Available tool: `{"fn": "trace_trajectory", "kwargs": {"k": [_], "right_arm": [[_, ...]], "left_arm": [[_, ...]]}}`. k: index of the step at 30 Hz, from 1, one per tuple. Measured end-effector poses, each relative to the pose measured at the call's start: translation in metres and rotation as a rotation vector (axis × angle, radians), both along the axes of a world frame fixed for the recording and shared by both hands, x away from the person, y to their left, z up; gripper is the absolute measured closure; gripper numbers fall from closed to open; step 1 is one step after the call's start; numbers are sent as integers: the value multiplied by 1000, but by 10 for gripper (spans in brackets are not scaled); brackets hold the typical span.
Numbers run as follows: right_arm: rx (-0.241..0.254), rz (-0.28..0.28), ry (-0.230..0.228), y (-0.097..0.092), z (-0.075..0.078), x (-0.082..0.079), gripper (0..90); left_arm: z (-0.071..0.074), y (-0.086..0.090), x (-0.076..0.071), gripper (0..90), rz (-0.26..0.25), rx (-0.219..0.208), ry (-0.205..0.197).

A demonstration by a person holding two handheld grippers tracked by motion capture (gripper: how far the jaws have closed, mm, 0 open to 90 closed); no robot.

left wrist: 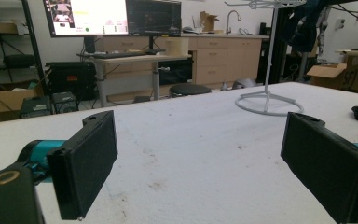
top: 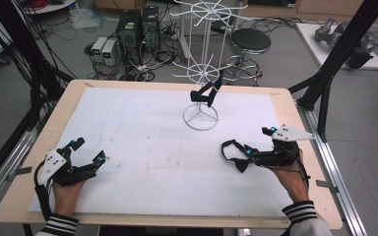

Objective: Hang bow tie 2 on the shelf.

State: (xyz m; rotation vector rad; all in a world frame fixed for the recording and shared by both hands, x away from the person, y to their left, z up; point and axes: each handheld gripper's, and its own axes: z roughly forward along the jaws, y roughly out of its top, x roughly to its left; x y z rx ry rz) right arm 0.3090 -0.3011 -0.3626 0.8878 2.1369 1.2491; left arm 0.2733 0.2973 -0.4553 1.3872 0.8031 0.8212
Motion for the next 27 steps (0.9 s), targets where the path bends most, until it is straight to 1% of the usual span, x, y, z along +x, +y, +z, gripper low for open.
{"fn": "trace_trajectory", "kwargs": {"k": [3, 6, 10, 12, 17, 18, 21, 22, 23, 24, 25, 27], "right_arm": [[-15, 32, 13, -1, 0, 4, 115], [-32, 49, 26, -4, 0, 9, 115], [-47, 61, 57, -8, -1, 15, 115], [-69, 71, 72, -10, -3, 17, 115], [-135, 123, 122, -9, -8, 24, 116], [-155, 129, 132, -8, -8, 25, 116], [-186, 146, 154, -7, -10, 29, 115], [-194, 153, 154, -7, -10, 30, 116], [-191, 160, 153, -8, -11, 32, 116], [-186, 158, 165, -8, -11, 32, 116], [-186, 165, 169, -8, -12, 33, 115], [-207, 172, 182, -8, -14, 35, 116]], "left_arm": [[0, 0, 0, 111, 0, 0, 0], [0, 0, 0, 112, 1, 1, 1], [0, 0, 0, 112, 1, 0, -1], [0, 0, 0, 111, 1, 1, 0], [0, 0, 0, 112, 1, 1, 0], [0, 0, 0, 112, 0, 3, 0], [0, 0, 0, 112, 0, 4, -1], [0, 0, 0, 111, 1, 3, -2], [0, 0, 0, 111, 0, 1, -1], [0, 0, 0, 112, 0, 4, -1], [0, 0, 0, 112, 0, 3, -1], [0, 0, 0, 111, 0, 3, -1]]}}
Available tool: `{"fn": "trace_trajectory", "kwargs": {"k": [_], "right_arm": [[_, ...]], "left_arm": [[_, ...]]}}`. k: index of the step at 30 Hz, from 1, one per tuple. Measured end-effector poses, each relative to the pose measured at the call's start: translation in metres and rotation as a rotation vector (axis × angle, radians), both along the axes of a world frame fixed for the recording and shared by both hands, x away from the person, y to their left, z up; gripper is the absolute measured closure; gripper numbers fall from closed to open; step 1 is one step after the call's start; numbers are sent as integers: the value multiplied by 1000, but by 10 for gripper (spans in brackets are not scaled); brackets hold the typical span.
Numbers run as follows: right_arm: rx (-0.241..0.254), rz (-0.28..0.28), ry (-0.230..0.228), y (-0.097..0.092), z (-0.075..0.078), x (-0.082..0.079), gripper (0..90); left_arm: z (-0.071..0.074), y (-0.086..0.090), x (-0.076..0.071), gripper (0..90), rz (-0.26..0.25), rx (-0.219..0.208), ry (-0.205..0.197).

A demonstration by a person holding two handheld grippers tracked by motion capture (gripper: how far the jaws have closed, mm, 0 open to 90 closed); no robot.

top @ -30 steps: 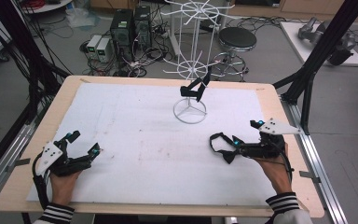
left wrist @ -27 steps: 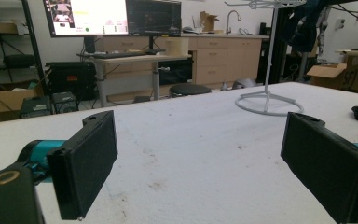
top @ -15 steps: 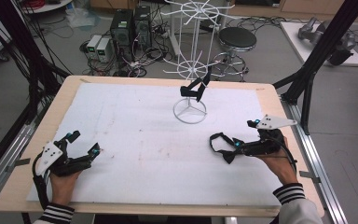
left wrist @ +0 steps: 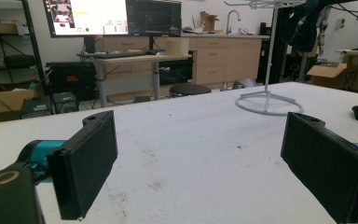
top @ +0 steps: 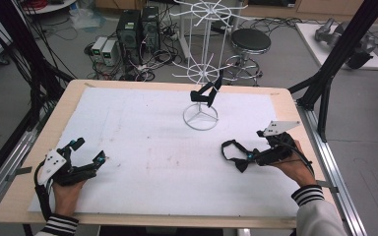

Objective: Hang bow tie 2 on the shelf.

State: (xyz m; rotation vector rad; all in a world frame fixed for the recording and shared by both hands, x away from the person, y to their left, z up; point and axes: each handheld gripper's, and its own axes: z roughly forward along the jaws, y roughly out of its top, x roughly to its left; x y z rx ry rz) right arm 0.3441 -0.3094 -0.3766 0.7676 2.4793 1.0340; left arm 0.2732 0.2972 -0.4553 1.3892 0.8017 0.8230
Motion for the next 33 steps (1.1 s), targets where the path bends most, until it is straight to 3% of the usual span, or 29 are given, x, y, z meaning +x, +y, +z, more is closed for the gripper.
{"fn": "trace_trajectory", "kwargs": {"k": [8, 16, 28, 33], "right_arm": [[-89, 72, 57, 2, -11, 7, 115], [-179, 135, 82, 5, -20, 12, 116], [-290, 183, 123, 10, -32, 15, 144], [-302, 184, 136, 10, -35, 17, 159]], "left_arm": [[0, 0, 0, 112, 2, -2, -1], [0, 0, 0, 112, 0, 0, 0], [0, 0, 0, 112, 0, -3, -1], [0, 0, 0, 112, 0, -3, -1]]}}
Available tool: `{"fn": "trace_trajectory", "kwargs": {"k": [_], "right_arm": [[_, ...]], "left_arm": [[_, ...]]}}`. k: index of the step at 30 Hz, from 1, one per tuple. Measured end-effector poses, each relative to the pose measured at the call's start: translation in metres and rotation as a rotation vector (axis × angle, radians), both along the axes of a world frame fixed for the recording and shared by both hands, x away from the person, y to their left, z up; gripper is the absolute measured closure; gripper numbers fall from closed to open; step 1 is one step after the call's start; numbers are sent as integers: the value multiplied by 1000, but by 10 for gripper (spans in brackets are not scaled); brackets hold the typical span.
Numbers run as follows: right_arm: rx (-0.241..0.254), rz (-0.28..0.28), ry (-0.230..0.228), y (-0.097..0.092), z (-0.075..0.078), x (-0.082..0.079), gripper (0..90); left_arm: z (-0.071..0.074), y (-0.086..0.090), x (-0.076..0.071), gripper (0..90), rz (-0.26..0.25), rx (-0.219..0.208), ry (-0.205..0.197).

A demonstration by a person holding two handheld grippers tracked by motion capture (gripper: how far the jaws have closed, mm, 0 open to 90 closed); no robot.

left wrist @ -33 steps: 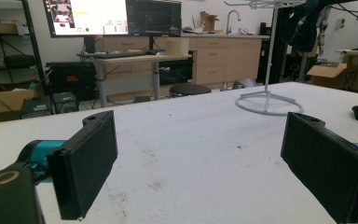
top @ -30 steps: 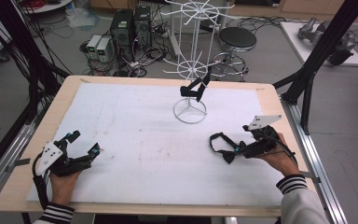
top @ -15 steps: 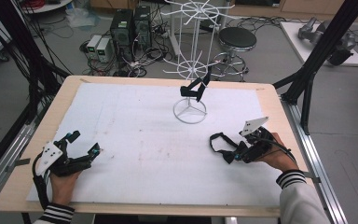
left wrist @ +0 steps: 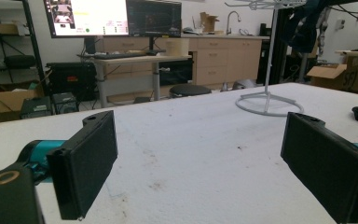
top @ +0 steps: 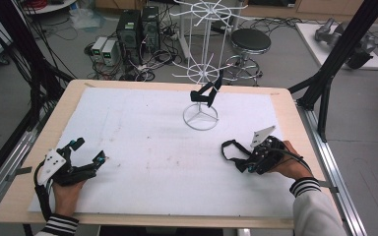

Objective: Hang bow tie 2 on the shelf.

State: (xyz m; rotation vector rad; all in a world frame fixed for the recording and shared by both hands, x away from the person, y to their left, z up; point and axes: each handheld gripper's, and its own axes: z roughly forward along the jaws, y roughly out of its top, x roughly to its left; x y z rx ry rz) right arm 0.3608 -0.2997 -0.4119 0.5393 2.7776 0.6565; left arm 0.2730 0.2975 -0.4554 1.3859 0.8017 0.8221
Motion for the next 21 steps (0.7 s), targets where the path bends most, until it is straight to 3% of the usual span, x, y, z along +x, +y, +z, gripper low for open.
{"fn": "trace_trajectory", "kwargs": {"k": [12, 21], "right_arm": [[-49, 23, 30, 3, -4, 1, 265], [-51, 19, 61, 2, -4, 2, 428]], "left_arm": [[0, 0, 0, 112, 0, 0, 0], [0, 0, 0, 112, 0, 0, 0]]}}
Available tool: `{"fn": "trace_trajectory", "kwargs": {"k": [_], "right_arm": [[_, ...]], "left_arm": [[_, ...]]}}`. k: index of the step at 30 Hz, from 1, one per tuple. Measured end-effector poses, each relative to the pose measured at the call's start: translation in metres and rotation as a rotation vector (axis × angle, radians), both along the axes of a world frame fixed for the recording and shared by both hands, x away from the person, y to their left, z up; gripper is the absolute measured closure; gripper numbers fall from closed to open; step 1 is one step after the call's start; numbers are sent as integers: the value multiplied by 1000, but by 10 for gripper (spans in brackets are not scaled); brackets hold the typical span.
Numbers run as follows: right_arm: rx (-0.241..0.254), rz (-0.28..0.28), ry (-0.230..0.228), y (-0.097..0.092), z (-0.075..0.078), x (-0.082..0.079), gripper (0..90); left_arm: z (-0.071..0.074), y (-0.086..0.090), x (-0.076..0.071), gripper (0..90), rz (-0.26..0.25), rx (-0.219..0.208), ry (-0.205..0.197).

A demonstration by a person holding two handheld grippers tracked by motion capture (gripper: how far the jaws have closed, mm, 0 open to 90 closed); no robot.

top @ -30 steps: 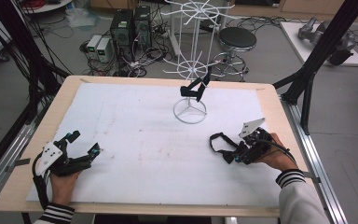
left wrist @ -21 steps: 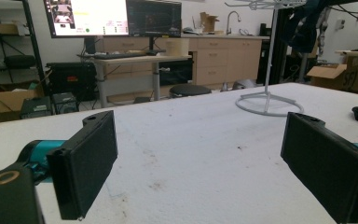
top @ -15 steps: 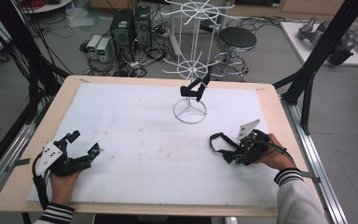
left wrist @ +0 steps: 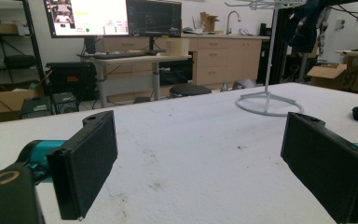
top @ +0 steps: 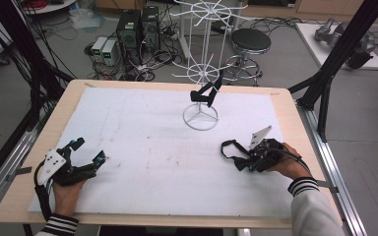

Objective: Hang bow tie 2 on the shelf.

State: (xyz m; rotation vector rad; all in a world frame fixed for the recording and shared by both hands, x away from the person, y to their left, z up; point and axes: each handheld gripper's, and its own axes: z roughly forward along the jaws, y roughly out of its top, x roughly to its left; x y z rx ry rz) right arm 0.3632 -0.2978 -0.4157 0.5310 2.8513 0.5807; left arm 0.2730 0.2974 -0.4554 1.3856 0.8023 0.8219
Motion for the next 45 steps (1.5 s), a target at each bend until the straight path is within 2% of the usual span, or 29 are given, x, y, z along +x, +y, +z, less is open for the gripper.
{"fn": "trace_trajectory", "kwargs": {"k": [5, 9, 17, 21, 27, 40, 43, 45], "right_arm": [[5, -13, 7, 0, -1, 0, 475], [9, -16, 21, 0, 0, 0, 589], [3, 8, 39, 4, 1, -1, 745], [4, 1, 28, 6, 1, -1, 758], [53, 7, 10, 10, 5, -1, 759], [89, -3, 1, 10, 9, -2, 759], [124, -18, -1, 9, 12, -1, 759], [173, -41, -5, 8, 14, 0, 759]], "left_arm": [[0, 0, 0, 111, 1, -1, 0], [0, 0, 0, 111, 0, -2, 0], [0, 0, 0, 111, 0, -1, 0], [0, 0, 0, 111, 0, -2, 0], [0, 0, 0, 112, 0, -2, 0], [0, 0, 0, 111, 0, -1, 0], [0, 0, 0, 111, 0, -1, 0], [0, 0, 0, 111, 0, -1, 0]]}}
